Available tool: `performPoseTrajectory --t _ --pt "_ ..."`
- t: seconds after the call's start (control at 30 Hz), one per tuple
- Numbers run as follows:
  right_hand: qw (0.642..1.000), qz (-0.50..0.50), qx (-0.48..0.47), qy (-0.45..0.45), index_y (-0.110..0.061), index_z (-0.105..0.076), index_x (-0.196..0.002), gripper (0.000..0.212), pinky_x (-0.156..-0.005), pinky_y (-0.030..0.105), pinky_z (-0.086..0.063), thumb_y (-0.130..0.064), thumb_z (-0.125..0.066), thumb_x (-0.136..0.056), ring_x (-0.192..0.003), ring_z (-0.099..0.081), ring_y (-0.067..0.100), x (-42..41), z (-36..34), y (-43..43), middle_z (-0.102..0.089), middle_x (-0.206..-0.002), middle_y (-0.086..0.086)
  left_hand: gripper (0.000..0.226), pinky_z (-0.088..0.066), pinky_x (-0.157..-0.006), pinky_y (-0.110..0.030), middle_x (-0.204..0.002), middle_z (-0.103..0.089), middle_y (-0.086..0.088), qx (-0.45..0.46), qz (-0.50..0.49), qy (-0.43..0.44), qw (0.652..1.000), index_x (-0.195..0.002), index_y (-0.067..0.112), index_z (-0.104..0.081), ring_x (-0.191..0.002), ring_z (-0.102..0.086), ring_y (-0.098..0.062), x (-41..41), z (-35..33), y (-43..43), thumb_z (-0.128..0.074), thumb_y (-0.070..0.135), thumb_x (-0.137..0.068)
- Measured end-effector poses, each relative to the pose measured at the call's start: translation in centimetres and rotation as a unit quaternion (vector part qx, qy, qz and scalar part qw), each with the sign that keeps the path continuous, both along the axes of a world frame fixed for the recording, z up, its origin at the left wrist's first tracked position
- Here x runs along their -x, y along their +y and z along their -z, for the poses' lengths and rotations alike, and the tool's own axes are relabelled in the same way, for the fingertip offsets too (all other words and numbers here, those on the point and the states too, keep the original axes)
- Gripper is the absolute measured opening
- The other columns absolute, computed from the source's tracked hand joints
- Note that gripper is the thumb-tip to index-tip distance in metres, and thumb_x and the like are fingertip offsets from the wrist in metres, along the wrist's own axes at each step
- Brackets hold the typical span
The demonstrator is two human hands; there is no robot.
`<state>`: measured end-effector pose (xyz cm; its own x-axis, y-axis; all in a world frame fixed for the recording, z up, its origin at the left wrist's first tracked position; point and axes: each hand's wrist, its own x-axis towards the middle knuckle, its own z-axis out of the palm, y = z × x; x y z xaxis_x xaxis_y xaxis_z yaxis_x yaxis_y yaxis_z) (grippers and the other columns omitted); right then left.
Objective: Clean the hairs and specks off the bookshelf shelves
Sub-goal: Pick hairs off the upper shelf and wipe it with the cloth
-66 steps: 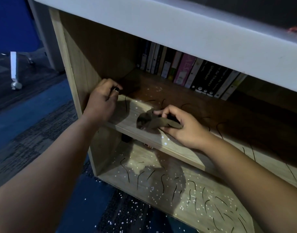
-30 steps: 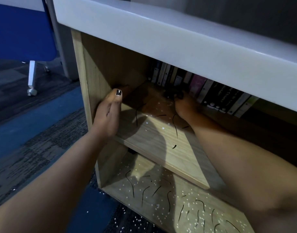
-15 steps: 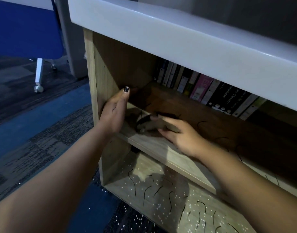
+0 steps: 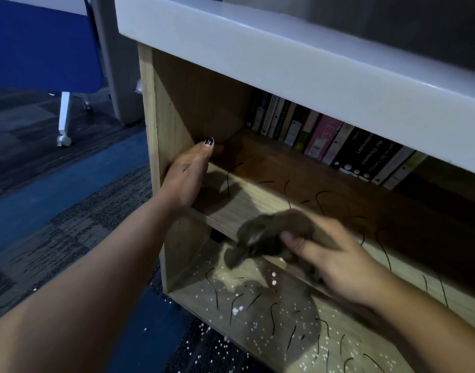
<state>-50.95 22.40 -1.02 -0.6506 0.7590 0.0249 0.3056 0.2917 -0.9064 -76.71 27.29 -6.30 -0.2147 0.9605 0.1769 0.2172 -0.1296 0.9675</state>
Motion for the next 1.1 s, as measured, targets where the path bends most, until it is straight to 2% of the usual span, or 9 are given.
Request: performPoseTrajectory --t 0.07,0.17,0.27,0.4,0.53,0.63,0.77,0.93,1.1 --pt "0.998 0.055 0.008 0.035 -0.036 -0.068 -0.102 0.033 -0.068 0.069 -0.047 -0.056 -0.067 -0.076 -0.082 -0.060 0.053 -0.3 -1.4 0.8 -0.069 -0.098 0.017 0.049 -0.041 -0.100 -0.041 -0.120 -0.060 0.005 0.000 0.001 -0.012 1.000 -0.114 0.034 -0.063 -0.113 -0.054 -0.015 -0.1 0.0 0.0 -0.030 0.063 -0.091" --pt "0.978 0.207 0.010 -0.007 -0.034 -0.065 -0.107 0.034 -0.088 0.043 -0.055 -0.050 -0.062 -0.078 -0.092 -0.069 0.028 -0.6 -2.0 3.5 -0.071 -0.107 0.006 0.035 -0.041 -0.099 -0.038 -0.111 -0.060 0.012 -0.014 -0.008 -0.001 1.000 -0.109 0.034 -0.063 -0.107 -0.054 -0.006 -0.2 0.1 0.0 -0.031 0.048 -0.104" --pt "0.964 0.265 -0.009 0.006 -0.020 -0.057 -0.126 0.041 -0.083 0.017 -0.049 -0.037 -0.060 -0.088 -0.103 -0.062 0.014 -0.9 -1.0 6.1 -0.064 -0.119 0.001 0.039 -0.040 -0.103 -0.043 -0.119 -0.060 0.008 -0.012 -0.003 0.012 1.000 -0.110 0.037 -0.063 -0.112 -0.054 -0.012 -0.1 0.3 0.1 -0.031 0.054 -0.098" --pt "0.961 0.243 0.028 -0.128 -0.029 -0.050 -0.134 0.041 -0.084 0.023 -0.039 -0.041 -0.050 -0.095 -0.113 -0.055 0.014 -1.0 1.0 5.9 -0.057 -0.124 -0.007 0.044 -0.039 -0.105 -0.044 -0.124 -0.059 0.004 -0.009 -0.007 0.019 1.000 -0.110 0.038 -0.064 -0.114 -0.053 -0.016 -0.1 0.3 0.1 -0.031 0.058 -0.091" --pt "0.984 0.152 -0.072 -0.060 -0.037 -0.063 -0.105 0.026 -0.072 0.014 -0.039 -0.015 -0.054 -0.096 -0.081 -0.058 -0.009 -1.4 2.1 2.0 -0.066 -0.084 -0.025 0.044 -0.041 -0.103 -0.046 -0.121 -0.061 0.004 -0.016 -0.009 0.030 0.999 -0.111 0.035 -0.064 -0.112 -0.055 -0.016 -0.2 0.4 0.0 -0.031 0.057 -0.093" --pt "0.991 0.115 -0.067 -0.027 -0.042 -0.065 -0.110 0.029 -0.089 0.031 -0.046 -0.019 -0.057 -0.093 -0.102 -0.062 0.011 -2.0 3.1 -1.1 -0.069 -0.104 -0.014 0.043 -0.043 -0.099 -0.046 -0.120 -0.061 0.003 -0.018 -0.013 0.036 0.999 -0.107 0.034 -0.065 -0.111 -0.055 -0.017 -0.4 0.4 0.0 -0.033 0.057 -0.092" --pt "0.989 0.079 -0.125 -0.019 -0.045 -0.061 -0.116 0.049 -0.104 0.018 -0.039 -0.006 -0.062 -0.087 -0.119 -0.054 -0.002 -2.6 4.3 -5.0 -0.062 -0.120 -0.025 0.035 -0.050 -0.092 -0.047 -0.110 -0.063 -0.001 -0.088 -0.024 0.049 0.995 -0.104 0.024 -0.067 -0.103 -0.059 -0.018 -1.1 0.5 -0.8 -0.041 0.045 -0.097" --pt "0.980 0.087 -0.179 -0.004 -0.036 -0.063 -0.117 0.050 -0.105 0.014 -0.035 0.000 -0.052 -0.083 -0.123 -0.052 0.001 -3.4 6.5 -8.3 -0.061 -0.124 -0.019 0.024 -0.049 -0.083 -0.046 -0.099 -0.061 -0.001 -0.219 -0.058 0.161 0.961 -0.100 0.013 -0.065 -0.094 -0.057 -0.019 -3.2 1.9 -4.0 -0.045 0.026 -0.101" --pt "0.966 0.251 -0.045 0.042 -0.039 -0.059 -0.104 0.038 -0.080 0.005 -0.043 -0.004 -0.055 -0.093 -0.096 -0.060 -0.012 -4.6 10.0 -10.2 -0.067 -0.097 -0.030 0.015 -0.036 -0.069 -0.026 -0.083 -0.043 0.017 -0.221 -0.098 0.148 0.959 -0.083 0.028 -0.046 -0.078 -0.043 -0.013 -7.1 7.0 -10.1 -0.046 0.016 -0.093"
